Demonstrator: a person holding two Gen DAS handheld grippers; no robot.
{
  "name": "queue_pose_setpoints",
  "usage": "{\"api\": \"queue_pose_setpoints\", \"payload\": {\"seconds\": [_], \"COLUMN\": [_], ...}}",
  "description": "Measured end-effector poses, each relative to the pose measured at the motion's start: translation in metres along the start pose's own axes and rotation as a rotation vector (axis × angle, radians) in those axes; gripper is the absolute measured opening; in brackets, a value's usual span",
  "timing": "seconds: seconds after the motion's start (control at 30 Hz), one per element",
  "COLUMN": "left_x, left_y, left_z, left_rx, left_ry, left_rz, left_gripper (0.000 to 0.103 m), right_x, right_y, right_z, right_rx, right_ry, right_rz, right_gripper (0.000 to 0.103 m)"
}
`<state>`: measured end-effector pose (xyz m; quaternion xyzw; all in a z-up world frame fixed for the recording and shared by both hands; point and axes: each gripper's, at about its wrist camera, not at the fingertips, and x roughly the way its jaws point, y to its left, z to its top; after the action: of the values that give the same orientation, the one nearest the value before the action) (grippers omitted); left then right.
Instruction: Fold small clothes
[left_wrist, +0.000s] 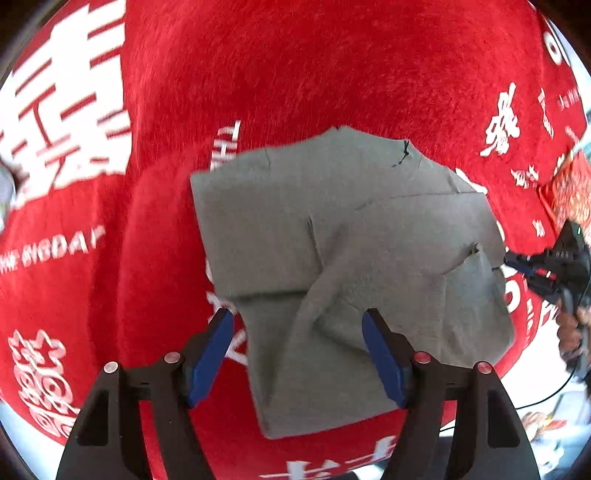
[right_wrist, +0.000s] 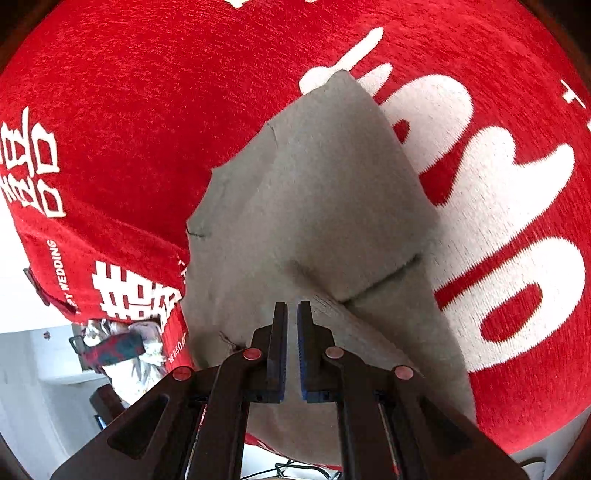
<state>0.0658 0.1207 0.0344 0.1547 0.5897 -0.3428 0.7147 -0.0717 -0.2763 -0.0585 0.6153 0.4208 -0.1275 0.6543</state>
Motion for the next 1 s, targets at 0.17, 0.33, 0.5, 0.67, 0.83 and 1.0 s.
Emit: {"api": "queue_pose_setpoints", "payload": {"seconds": [0.17, 0.33, 0.5, 0.67, 0.83, 1.0], "left_x": [0.013, 0.054, 0.087, 0.093, 0.051, 0.001], "left_y": [-0.016, -0.033, -0.046, -0.052, -0.043, -0.025], "left_z": [0.012, 0.031, 0.048, 0.043, 0.033, 0.036], "left_rx": [0.078, 0.064, 0.045, 0.042, -0.008, -0.093], "left_ry": [0.041, 0.107, 0.142, 0.144, 0.065, -0.015], "left_rz": [-0.009, -0.035, -0.071, -0.052, -0.102, -0.093], "left_gripper": [0.073, 0.073, 0.07, 0.008, 0.008, 0.008], "right_x": [0.005, 0.02, 0.046, 0.057, 0.026, -0.024], "right_y": [0.026, 0.042, 0.047, 0.058, 0.08, 0.112], "right_z": [-0.006, -0.009, -0.002, -0.016, -0.031, -0.016], "right_rx": [-0.208, -0.408, -0.492, -0.637, -0.72, -0.719], "right_ry": [0.026, 0.08, 0.146, 0.195, 0.166, 0.055], "right_rz": [-0.204, -0.327, -0.396, -0.496, -0.461, -0.384], "right_gripper": [0.013, 0.061, 0.061, 0.007, 0.007, 0.007]}}
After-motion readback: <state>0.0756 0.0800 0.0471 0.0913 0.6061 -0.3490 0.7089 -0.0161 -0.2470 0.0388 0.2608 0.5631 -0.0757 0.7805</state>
